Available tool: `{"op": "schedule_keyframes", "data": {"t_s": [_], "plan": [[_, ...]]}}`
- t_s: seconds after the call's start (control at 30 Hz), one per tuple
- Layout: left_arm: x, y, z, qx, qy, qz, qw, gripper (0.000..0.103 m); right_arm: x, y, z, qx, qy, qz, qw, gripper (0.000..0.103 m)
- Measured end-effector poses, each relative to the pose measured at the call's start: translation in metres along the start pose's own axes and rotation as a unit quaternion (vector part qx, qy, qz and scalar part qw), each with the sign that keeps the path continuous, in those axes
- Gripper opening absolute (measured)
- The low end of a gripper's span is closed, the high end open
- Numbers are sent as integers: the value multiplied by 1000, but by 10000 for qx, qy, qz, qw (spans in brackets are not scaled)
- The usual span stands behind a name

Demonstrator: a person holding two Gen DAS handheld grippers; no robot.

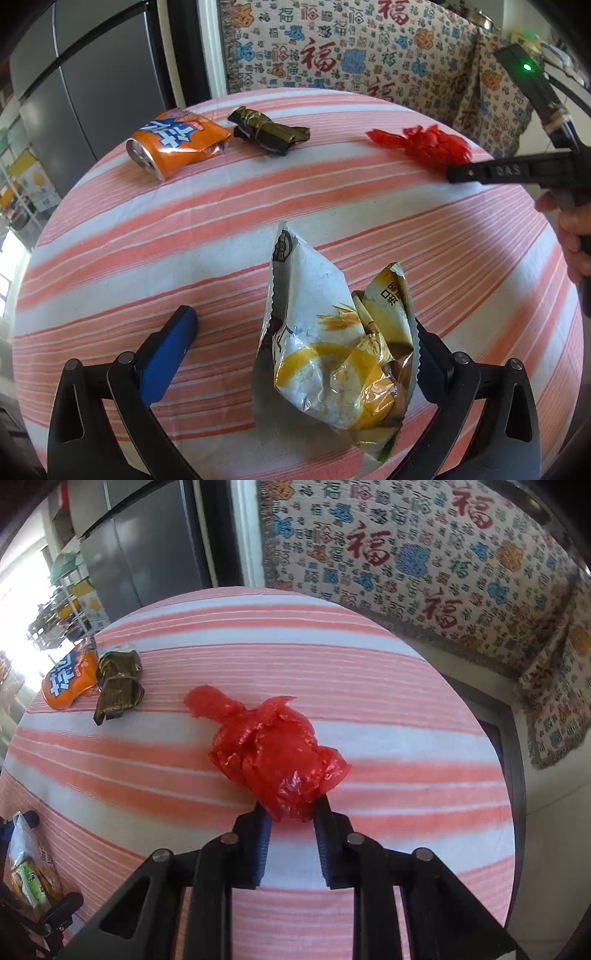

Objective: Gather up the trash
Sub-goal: 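Grasp the silver snack bag with the left tool while the right tool grasps the red plastic bag, then carry the snack bag and red bag to the blue wastebasket and open both tools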

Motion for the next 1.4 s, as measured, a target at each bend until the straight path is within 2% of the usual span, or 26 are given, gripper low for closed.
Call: {"op": "schedule_keyframes", "data": {"t_s": [0.13, 0.23, 0.33, 0.37, 0.5, 0.57, 0.67, 0.73, 0.77, 0.8, 0.83, 0.87, 0.93, 1.0, 1.1, 1.23, 1.4], "plan": [[1, -1, 1, 21, 15, -29, 10000, 103, 47, -27, -8, 285, 168, -269, 9991, 24], [7, -6, 0, 112, 103, -201, 9997, 102, 84, -46, -28, 0, 410, -539, 9977, 28], [15, -16, -10, 241, 61, -300, 9992, 102, 107, -64, -39, -635, 785, -756, 9920, 56], [17, -20, -14, 330, -2, -292, 9990, 102, 108, -69, -40, -710, 822, -762, 9912, 60], [11, -34, -15, 852, -163, -54, 9962, 102, 95, -86, -44, -456, 119, -481, 9977, 63], [2, -34, -6, 981, -91, 54, 9951, 102, 86, -87, -51, -329, -418, -378, 9979, 74], [-5, -24, 4, 886, 11, 2, 9961, 102, 76, -76, -62, -185, -1059, -401, 9934, 74], [-2, -18, 8, 883, 27, -97, 9960, 98, 70, -65, -69, -173, -1357, -442, 9896, 74], [0, -17, 10, 924, 23, -147, 9956, 75, 70, -60, -72, -217, -1448, -504, 9879, 73], [1, -17, 9, 914, 22, -188, 9956, 53, 72, -55, -74, -240, -1517, -602, 9863, 65], [1, -20, 8, 915, 26, -140, 9957, 47, 70, -53, -73, -143, -1509, -602, 9866, 35], [1, -23, 7, 999, -45, -149, 9949, 39, 69, -56, -72, -154, -1369, -548, 9889, 34], [2, -26, 5, 1096, -223, -129, 9936, 38, 69, -68, -69, -400, -999, -474, 9931, 33], [2, -29, 10, 1131, -294, -108, 9931, 36, 74, -81, -64, -454, -769, -355, 9954, 33], [0, -40, 31, 1326, -291, -48, 9907, 36, 87, -99, -45, -654, -148, -302, 9973, 33], [-6, -61, 79, 1323, 134, 47, 9911, 36, 116, -126, -10, -803, 626, -130, 9947, 33], [-21, -87, 159, 1696, 460, 143, 9843, 36, 164, -161, 50, -661, 1409, 174, 9877, 33]]}}
Point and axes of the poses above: each gripper's, at about its wrist camera, not at the fingertips, and y roughly the way its jaws point, z to its right, x to its underside, the point moved 7 cm from there along y, roughly the way its jaws point, and after that the axes turned 5 degrees about y, right-handed, at the moved point
